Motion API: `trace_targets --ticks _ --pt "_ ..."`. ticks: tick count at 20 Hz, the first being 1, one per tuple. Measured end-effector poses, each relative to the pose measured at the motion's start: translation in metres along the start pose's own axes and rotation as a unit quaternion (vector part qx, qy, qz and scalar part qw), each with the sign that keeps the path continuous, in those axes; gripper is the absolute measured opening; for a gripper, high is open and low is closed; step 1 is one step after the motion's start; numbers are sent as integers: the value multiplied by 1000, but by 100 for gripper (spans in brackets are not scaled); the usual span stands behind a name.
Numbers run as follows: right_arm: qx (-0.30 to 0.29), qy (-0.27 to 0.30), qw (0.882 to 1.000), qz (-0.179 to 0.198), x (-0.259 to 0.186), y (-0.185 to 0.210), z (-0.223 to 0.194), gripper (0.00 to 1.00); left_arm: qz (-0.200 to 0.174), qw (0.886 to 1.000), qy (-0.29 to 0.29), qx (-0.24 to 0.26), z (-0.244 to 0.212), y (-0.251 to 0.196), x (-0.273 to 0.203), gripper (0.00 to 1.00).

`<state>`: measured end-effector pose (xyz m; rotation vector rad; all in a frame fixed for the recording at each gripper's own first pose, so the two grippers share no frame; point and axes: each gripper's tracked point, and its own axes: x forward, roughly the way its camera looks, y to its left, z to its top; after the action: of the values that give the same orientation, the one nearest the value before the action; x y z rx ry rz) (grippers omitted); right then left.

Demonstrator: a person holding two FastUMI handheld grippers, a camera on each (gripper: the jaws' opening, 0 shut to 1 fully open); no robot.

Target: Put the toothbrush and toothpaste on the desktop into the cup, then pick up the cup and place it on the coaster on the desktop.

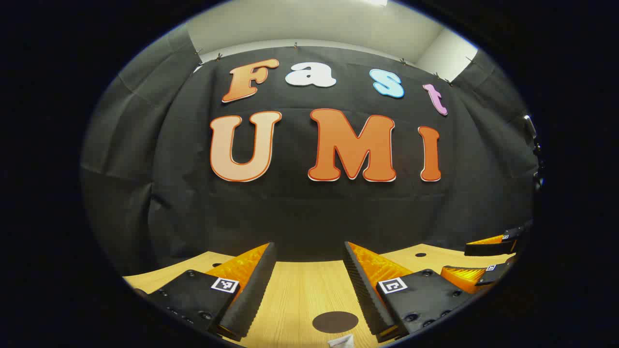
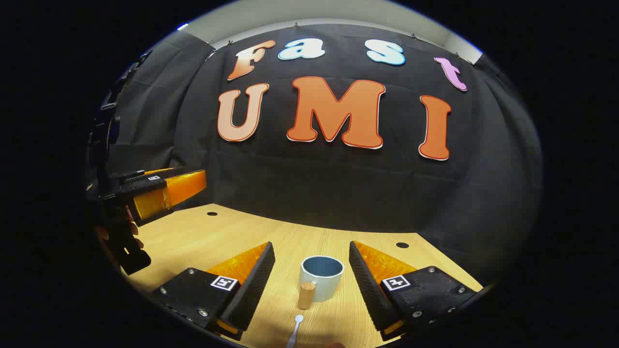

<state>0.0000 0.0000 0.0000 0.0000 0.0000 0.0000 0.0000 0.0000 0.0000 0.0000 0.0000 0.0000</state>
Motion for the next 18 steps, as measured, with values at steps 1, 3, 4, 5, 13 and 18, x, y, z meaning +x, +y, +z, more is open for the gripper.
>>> trace_targets --ticks 1,3,4,5,13,18 --pt "-3 0 1000 5 -1 0 -1 93 4 1000 2 -1 -1 0 2 88" --pt "-15 5 1000 10 -2 -7 -6 93 14 1000 5 0 1 0 2 91" --pt "-19 9 1000 13 -4 -10 -9 93 17 1000 8 0 1 0 2 91" --pt "-21 12 1000 15 -5 -13 -11 93 19 1000 11 -2 0 -2 0 91" --pt "-8 27 999 31 -18 -12 -14 93 13 999 50 -9 -8 -14 -6 88" --pt "-10 51 998 21 -22 -16 -27 93 6 996 85 -3 -21 -16 -12 89"
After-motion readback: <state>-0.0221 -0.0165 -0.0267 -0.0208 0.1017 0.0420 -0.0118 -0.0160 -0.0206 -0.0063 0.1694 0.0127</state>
